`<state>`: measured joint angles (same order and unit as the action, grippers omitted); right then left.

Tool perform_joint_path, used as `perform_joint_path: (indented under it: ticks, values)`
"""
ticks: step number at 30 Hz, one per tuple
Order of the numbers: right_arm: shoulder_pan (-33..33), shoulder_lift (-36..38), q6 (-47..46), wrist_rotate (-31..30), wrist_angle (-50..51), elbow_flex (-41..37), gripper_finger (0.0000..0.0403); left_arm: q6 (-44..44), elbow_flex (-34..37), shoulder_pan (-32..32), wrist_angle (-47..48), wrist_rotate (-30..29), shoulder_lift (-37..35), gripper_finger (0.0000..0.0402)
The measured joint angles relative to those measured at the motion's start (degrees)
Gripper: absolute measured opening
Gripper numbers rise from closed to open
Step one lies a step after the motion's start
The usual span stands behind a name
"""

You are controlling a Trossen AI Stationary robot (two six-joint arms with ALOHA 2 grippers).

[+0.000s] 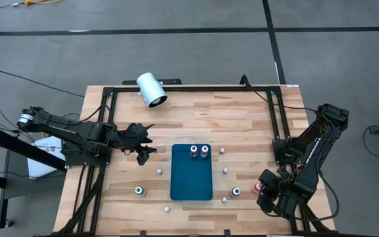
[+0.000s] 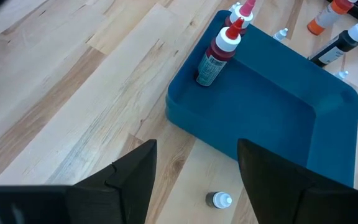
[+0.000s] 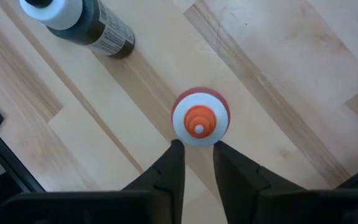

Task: Pick & Place food coloring
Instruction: Put the big orange food coloring bottle into the blue container

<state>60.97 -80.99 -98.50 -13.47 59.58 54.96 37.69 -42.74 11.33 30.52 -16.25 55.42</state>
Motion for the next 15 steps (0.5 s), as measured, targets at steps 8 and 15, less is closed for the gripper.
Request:
perform_joint_path:
  ticks: [8, 15]
  values:
    - [0.0, 0.0, 0.0, 0.0, -0.1, 0.0, 0.0074, 0.0, 0.0, 0.0, 0.0, 0.0, 0.0, 0.0213]
    - [0.0, 0.0, 0.0, 0.0, -0.1, 0.0, 0.015, -0.6, 0.0, 0.0, 0.0, 0.0, 0.0, 0.0213]
